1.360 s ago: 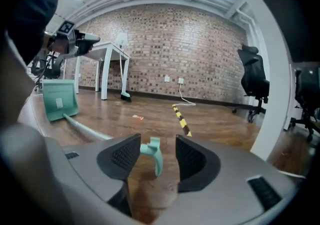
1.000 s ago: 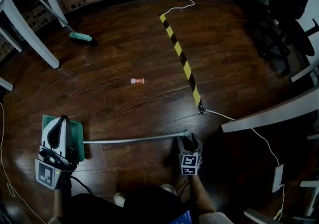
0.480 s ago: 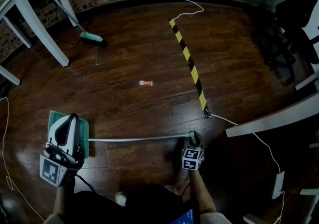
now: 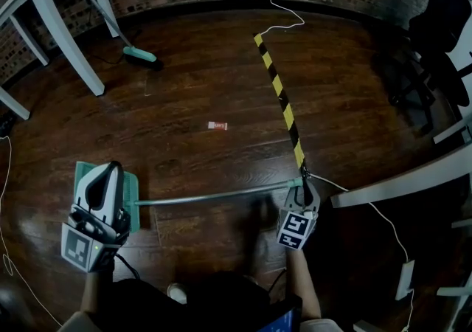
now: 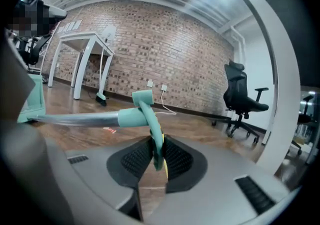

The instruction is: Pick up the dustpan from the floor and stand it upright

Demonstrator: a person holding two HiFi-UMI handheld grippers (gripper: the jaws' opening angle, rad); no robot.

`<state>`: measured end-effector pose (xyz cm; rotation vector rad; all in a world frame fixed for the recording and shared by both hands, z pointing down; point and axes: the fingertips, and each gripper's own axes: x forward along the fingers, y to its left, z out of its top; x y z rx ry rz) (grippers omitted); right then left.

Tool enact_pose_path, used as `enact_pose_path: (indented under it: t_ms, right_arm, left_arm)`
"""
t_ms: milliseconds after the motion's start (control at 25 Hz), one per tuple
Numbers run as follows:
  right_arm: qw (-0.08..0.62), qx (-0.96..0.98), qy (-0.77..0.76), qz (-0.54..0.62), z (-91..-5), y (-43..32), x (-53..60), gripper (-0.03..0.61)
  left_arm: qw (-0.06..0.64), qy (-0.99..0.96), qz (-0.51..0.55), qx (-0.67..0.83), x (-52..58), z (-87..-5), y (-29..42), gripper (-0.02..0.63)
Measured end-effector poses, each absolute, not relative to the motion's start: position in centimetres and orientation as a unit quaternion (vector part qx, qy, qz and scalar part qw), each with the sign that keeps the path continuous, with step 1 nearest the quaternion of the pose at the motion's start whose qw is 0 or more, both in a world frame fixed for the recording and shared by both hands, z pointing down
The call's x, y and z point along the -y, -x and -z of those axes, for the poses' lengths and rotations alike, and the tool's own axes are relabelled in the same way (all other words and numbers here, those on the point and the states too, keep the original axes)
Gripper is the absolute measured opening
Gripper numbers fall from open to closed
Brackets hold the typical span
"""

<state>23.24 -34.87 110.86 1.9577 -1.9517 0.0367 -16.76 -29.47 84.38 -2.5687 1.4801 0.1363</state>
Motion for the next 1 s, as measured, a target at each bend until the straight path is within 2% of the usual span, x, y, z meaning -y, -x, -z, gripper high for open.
enact_pose_path:
  t_ms: [120,240,600,720,880,1000]
  right_arm:
    - [0.16,0.683,-0.712,-0.01,-106.0,-24.6,35.9,0.072]
    - [0.153,0.678,-0.719,-0.016,-101.3,-25.0,36.2,0.081]
    - [0.194,0.687,-0.699,-0.046,-89.6,-20.8,35.0,0.105]
    - [0.209,0.691,-0.689,-0.056,-86.0,-18.3,34.4,0.115]
    - [0.229,0.678,-0.697,-0.047,-80.6,-17.0,33.9,0.124]
    - [0.269,0.677,-0.684,-0.035,-77.1,-15.7,33.1,0.132]
  left_arm:
    - [0.074,0.85,-0.073,-0.517,29.8,-82.8,17.9,0.011]
    - [0.097,0.84,-0.058,-0.53,30.1,-80.2,18.2,0.011]
    - [0.1,0.861,0.009,-0.498,28.4,-68.2,14.9,0.011]
    - [0.083,0.856,0.039,-0.51,27.8,-65.0,15.6,0.011]
    - [0.1,0.841,0.032,-0.531,27.6,-60.1,17.7,0.011]
    - [0.081,0.836,0.034,-0.542,27.4,-56.9,18.6,0.011]
